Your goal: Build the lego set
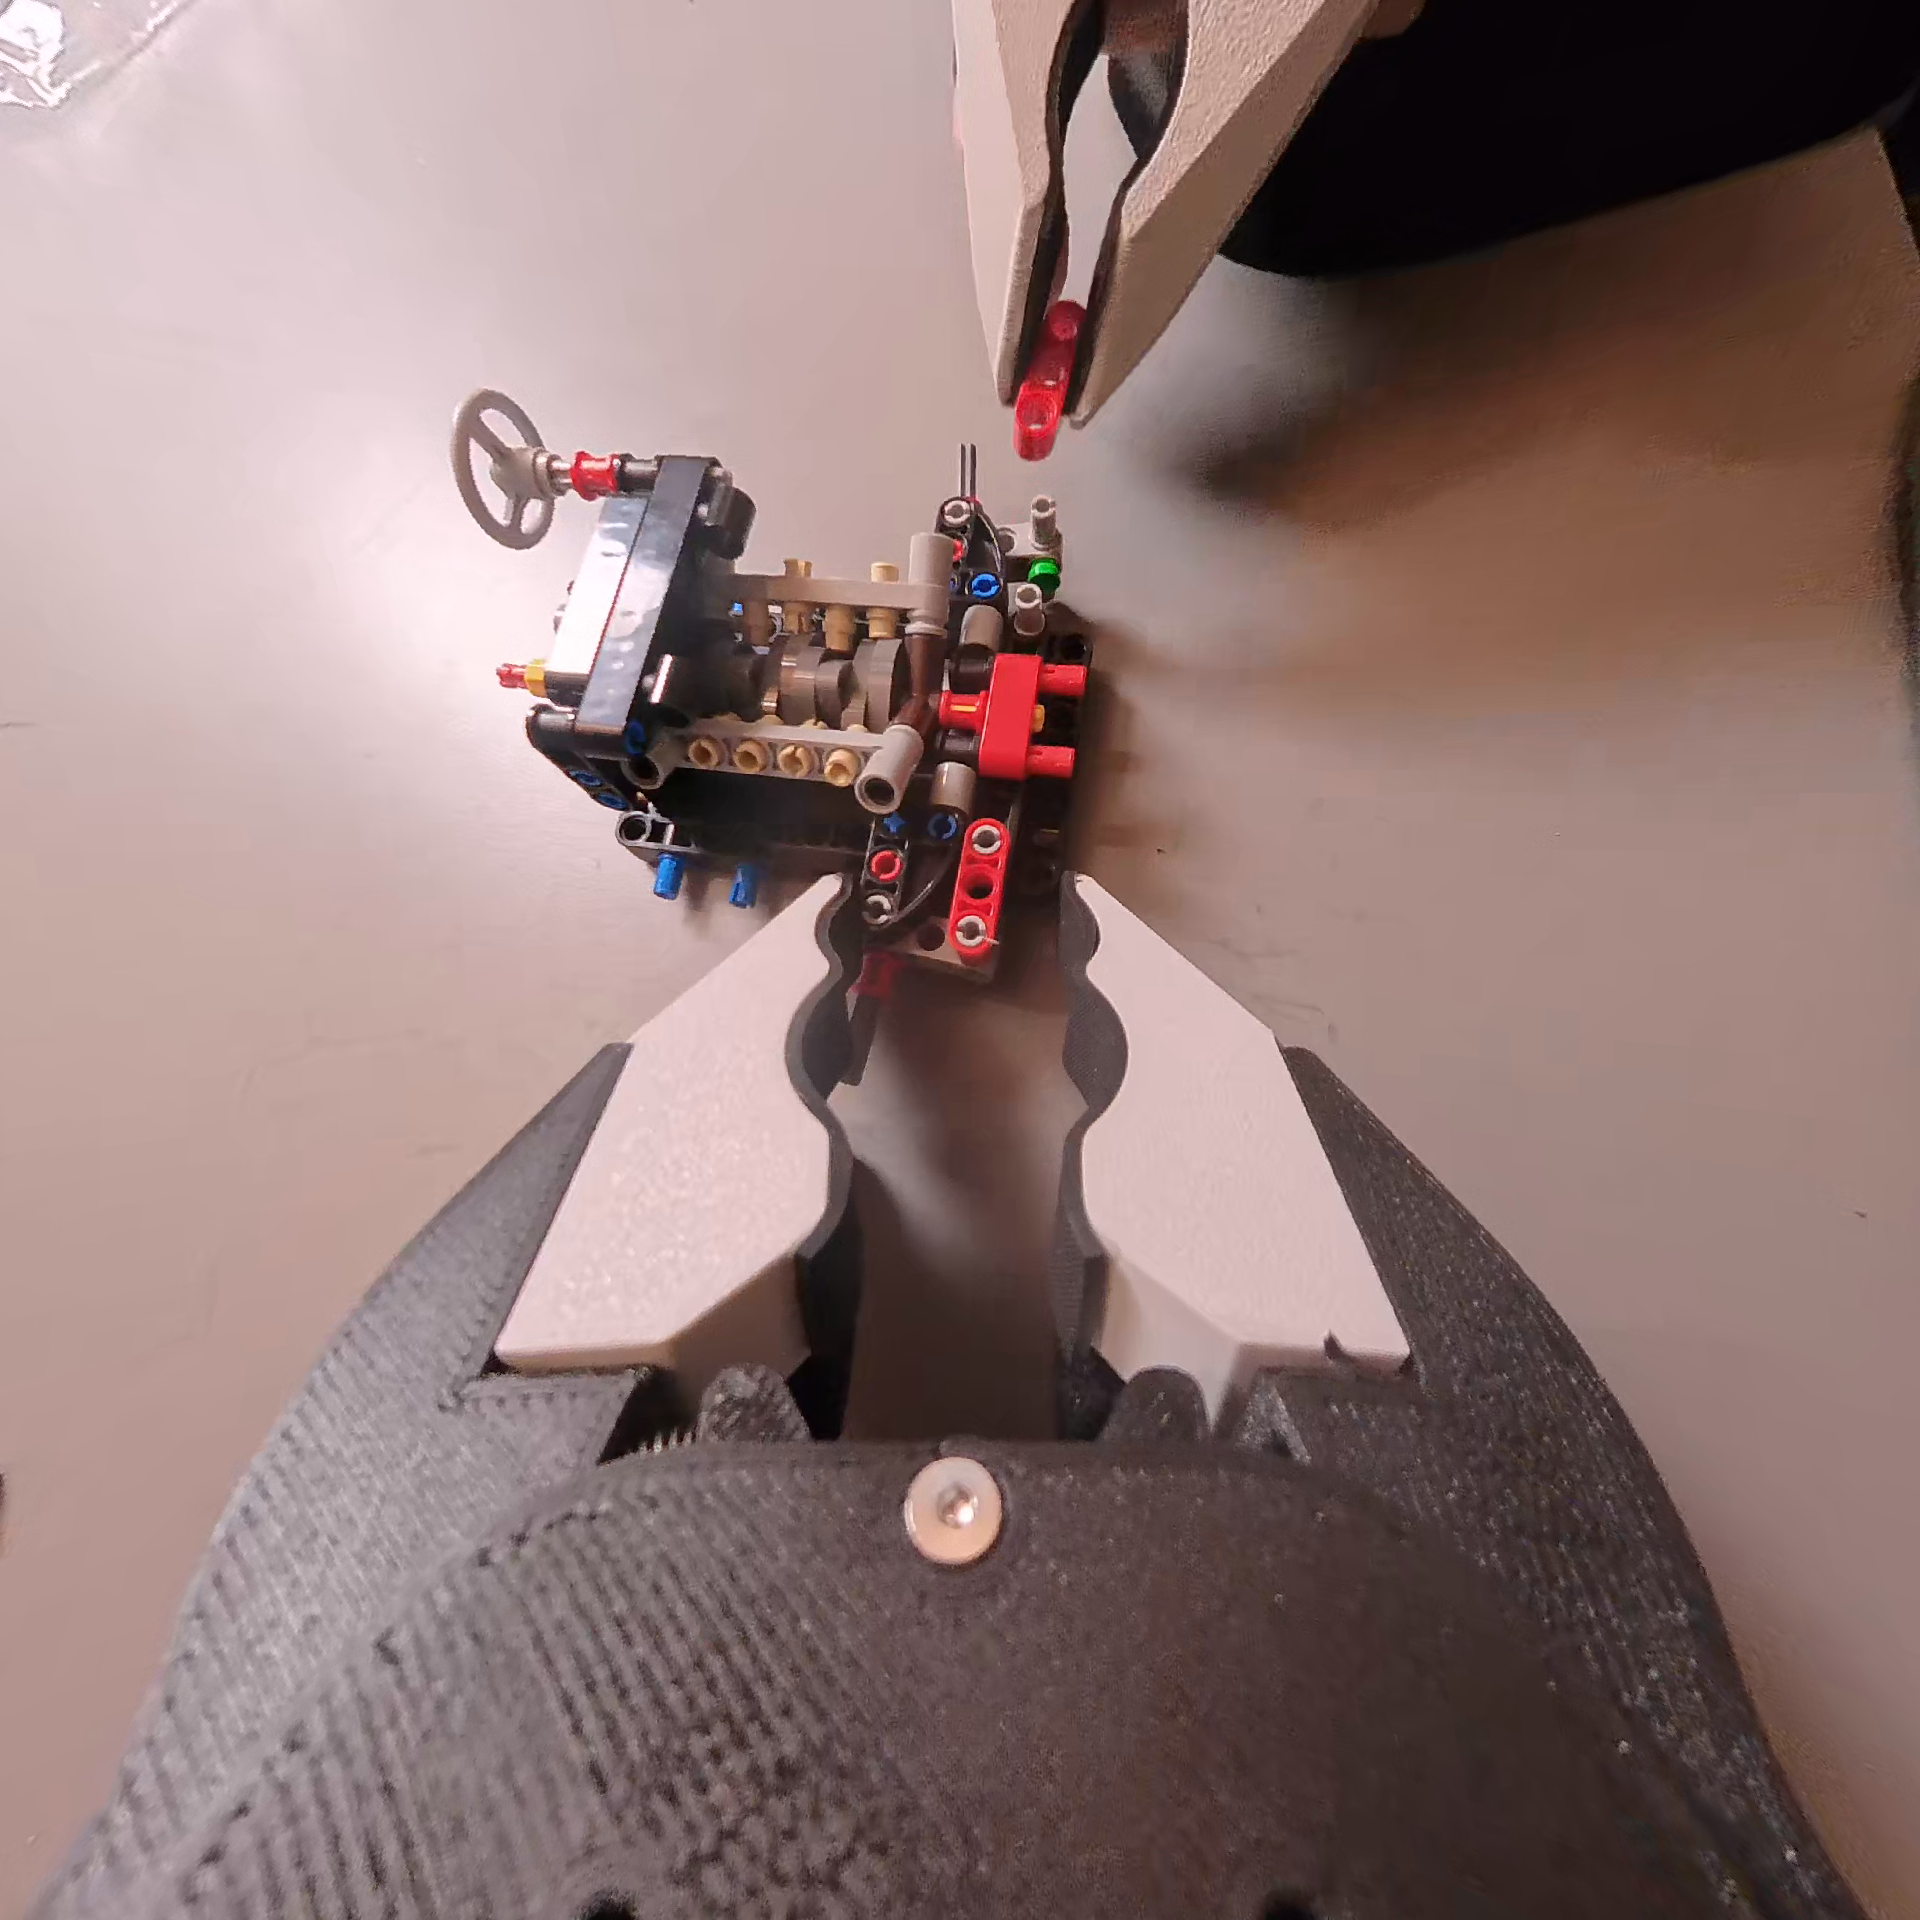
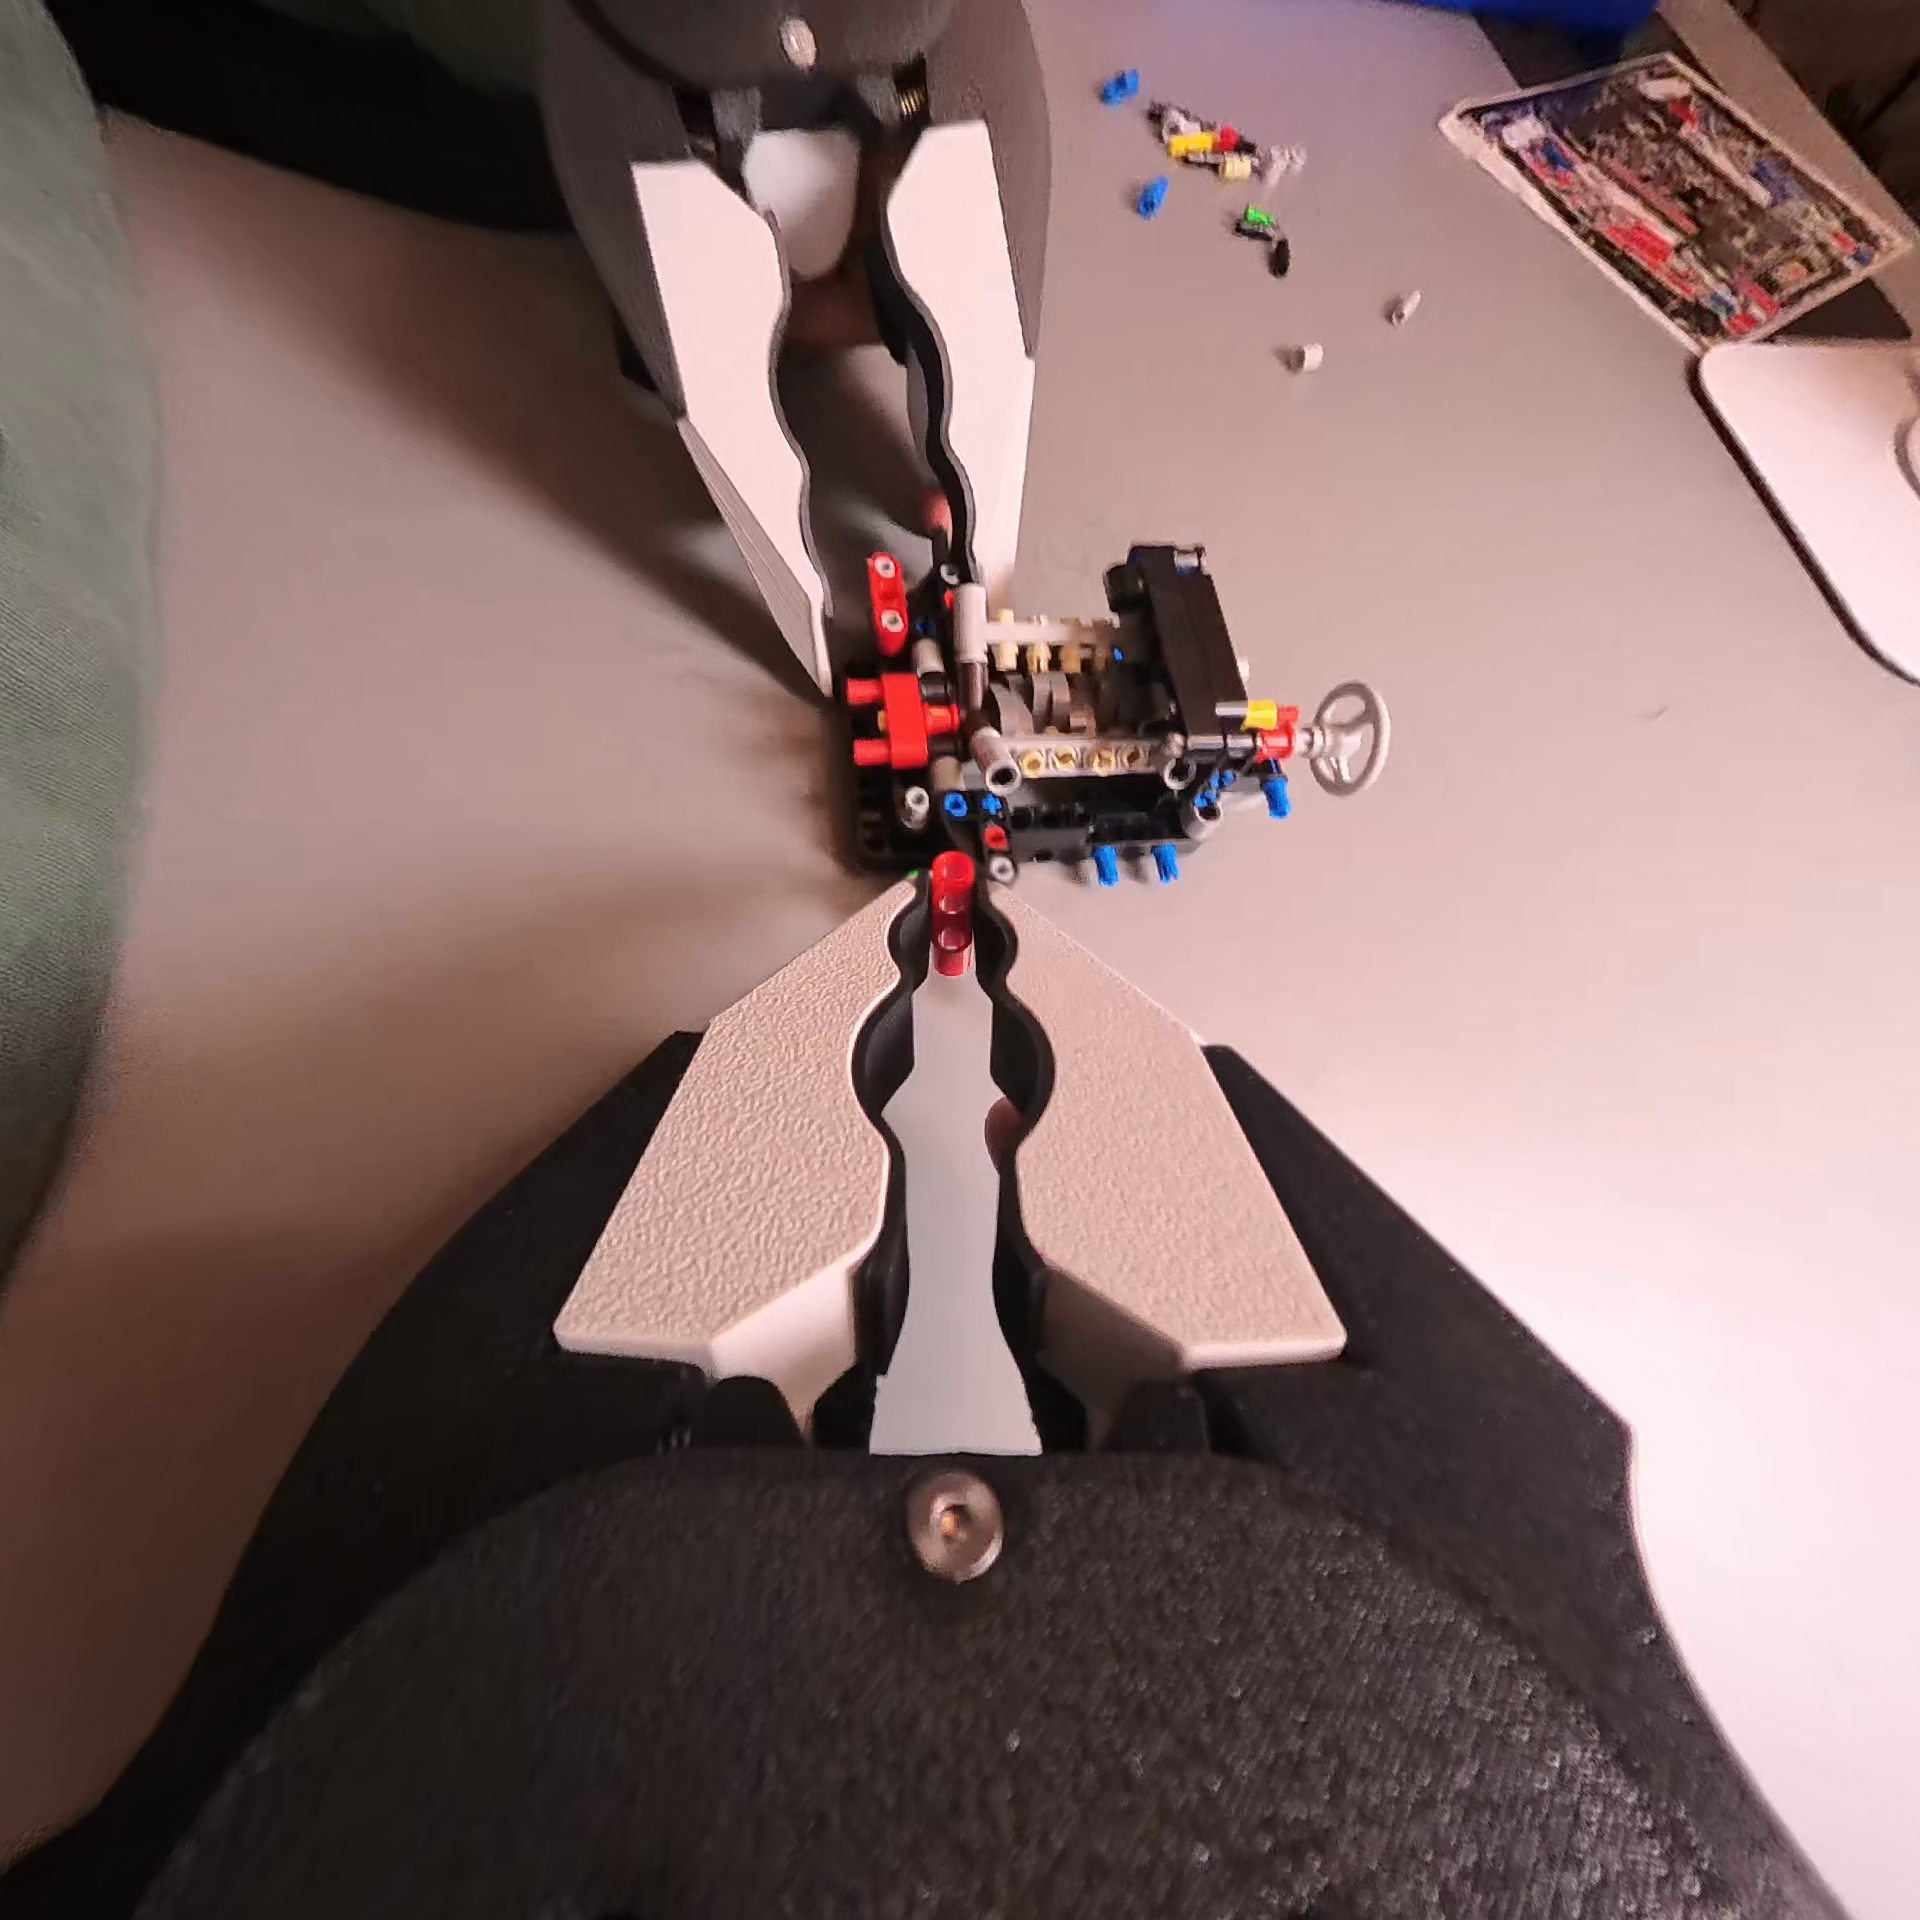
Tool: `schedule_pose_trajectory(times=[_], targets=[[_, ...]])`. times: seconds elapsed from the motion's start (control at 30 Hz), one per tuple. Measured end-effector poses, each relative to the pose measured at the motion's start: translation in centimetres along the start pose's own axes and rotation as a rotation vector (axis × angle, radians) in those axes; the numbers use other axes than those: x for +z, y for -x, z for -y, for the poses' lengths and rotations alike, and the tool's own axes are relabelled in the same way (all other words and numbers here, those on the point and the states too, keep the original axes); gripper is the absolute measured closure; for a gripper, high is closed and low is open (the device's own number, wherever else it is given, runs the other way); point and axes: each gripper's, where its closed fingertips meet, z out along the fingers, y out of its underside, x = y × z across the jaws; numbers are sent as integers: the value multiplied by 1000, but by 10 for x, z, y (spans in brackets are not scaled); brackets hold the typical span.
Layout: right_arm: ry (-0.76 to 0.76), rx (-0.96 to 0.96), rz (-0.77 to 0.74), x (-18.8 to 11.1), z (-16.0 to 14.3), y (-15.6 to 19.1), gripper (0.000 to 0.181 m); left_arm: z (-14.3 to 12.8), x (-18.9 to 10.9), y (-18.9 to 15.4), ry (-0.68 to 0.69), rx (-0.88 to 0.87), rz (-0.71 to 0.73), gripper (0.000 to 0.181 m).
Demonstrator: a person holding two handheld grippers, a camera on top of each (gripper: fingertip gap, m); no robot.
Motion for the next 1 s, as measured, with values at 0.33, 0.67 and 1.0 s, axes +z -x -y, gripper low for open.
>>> schedule_pose_trajectory(times=[0.33,0.67,1.0], targets=[[82,-33,70,20,10,6,175,0,0,0,-3,2,9,145],[150,-32,83,26,5,8,175,0,-1,0,-4,3,11,144],[221,-52,123,27,4,9,174,1,-3,-1,-18,25,17,144]])
